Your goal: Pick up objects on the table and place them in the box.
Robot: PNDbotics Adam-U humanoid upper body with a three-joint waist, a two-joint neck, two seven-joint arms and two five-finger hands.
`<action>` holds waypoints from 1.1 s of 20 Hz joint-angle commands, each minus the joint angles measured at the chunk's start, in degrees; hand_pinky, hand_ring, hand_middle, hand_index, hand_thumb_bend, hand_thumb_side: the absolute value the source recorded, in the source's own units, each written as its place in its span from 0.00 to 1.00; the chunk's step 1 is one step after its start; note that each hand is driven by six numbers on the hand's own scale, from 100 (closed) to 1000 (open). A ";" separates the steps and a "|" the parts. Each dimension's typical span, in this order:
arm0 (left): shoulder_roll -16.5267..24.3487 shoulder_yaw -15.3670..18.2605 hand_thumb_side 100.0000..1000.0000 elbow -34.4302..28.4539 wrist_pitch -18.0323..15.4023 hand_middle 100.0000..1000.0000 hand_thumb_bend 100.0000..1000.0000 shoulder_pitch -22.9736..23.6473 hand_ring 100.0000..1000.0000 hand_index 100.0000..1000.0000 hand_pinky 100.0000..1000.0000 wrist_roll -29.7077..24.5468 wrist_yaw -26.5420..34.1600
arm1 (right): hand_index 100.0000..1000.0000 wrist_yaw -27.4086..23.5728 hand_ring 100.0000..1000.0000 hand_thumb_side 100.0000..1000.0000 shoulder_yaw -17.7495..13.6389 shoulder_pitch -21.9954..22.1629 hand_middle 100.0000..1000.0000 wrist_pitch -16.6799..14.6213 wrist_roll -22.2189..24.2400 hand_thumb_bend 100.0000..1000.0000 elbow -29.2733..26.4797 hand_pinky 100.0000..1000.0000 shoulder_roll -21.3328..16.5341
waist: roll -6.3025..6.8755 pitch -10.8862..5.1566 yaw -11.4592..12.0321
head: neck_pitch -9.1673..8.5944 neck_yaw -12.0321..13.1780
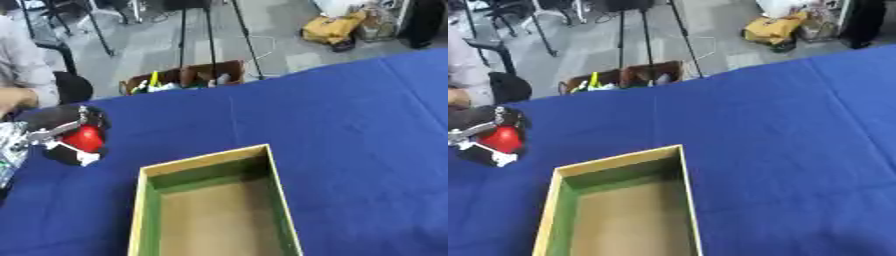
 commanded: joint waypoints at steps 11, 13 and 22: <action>0.46 -6.02 0.16 -24.19 -1.48 0.66 0.00 0.17 0.53 0.36 0.25 -7.40 10.41 | 0.54 -3.83 0.34 0.67 -0.79 0.74 0.29 0.84 -0.50 0.17 -1.22 0.20 -2.95 | -0.44 -4.03 0.72 | 1.37 -0.10; -1.39 -7.32 0.16 -26.02 -1.76 0.65 0.00 -0.26 0.53 0.36 0.25 -9.88 11.51 | 0.54 -4.16 0.34 0.66 -0.81 0.77 0.29 0.84 -0.60 0.17 -1.22 0.20 -3.10 | -0.43 -4.20 0.80 | 1.63 -0.08; -9.62 -10.71 0.17 -30.54 -2.29 0.63 0.00 -0.61 0.52 0.36 0.24 -20.64 13.55 | 0.54 -4.18 0.34 0.66 -0.91 0.57 0.29 0.97 -0.90 0.17 -1.22 0.20 -2.87 | -0.45 -3.86 0.75 | 1.91 0.44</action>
